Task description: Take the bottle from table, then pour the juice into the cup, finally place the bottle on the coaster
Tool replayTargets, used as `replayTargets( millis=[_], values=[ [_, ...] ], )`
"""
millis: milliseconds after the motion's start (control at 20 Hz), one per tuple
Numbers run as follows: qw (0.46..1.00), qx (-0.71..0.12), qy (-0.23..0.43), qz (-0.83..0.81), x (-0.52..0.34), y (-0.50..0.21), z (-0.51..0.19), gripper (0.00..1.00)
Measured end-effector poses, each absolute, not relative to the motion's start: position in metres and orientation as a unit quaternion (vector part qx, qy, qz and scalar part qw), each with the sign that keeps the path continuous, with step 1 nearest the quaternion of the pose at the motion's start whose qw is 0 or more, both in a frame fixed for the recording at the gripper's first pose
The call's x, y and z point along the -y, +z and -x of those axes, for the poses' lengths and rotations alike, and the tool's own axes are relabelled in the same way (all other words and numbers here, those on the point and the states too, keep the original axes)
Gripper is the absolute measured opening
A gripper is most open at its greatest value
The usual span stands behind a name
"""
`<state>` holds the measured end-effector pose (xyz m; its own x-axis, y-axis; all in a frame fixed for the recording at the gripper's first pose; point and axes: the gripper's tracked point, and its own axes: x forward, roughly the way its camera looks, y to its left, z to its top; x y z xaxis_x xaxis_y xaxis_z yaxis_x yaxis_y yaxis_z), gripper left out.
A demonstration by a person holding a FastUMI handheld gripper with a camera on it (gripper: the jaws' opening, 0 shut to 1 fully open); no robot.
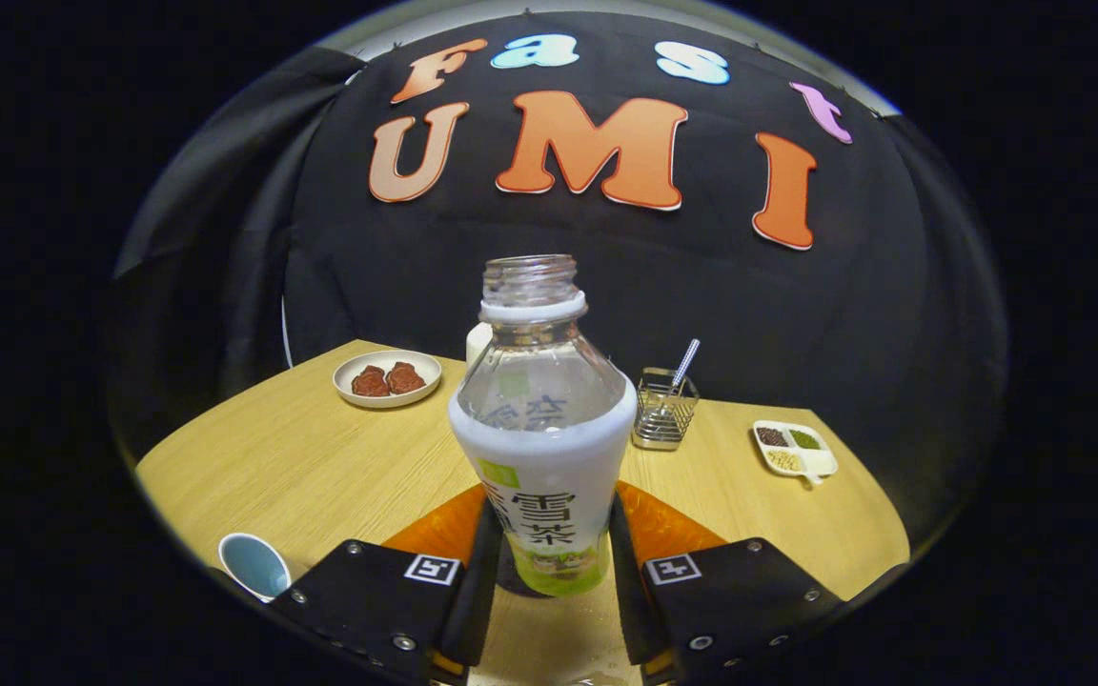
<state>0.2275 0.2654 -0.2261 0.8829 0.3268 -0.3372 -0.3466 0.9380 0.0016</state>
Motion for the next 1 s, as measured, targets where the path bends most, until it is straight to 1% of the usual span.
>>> replayTargets(
  millis=[150,350,550,700,850,1000],
  values=[
    [0.966,-0.178,0.186,-0.003,-0.278,-0.241,-0.243,0.56],
    [0.964,-0.198,0.179,0.005,-0.278,-0.265,-0.251,0.56],
    [0.965,-0.19,0.177,-0.022,-0.278,-0.266,-0.252,0.56],
    [0.966,-0.198,0.168,-0.009,-0.274,-0.276,-0.254,0.56],
    [0.967,-0.191,0.169,-0.008,-0.275,-0.275,-0.249,0.58],
    [0.967,-0.191,0.167,-0.002,-0.273,-0.277,-0.248,0.64]
  ],
)
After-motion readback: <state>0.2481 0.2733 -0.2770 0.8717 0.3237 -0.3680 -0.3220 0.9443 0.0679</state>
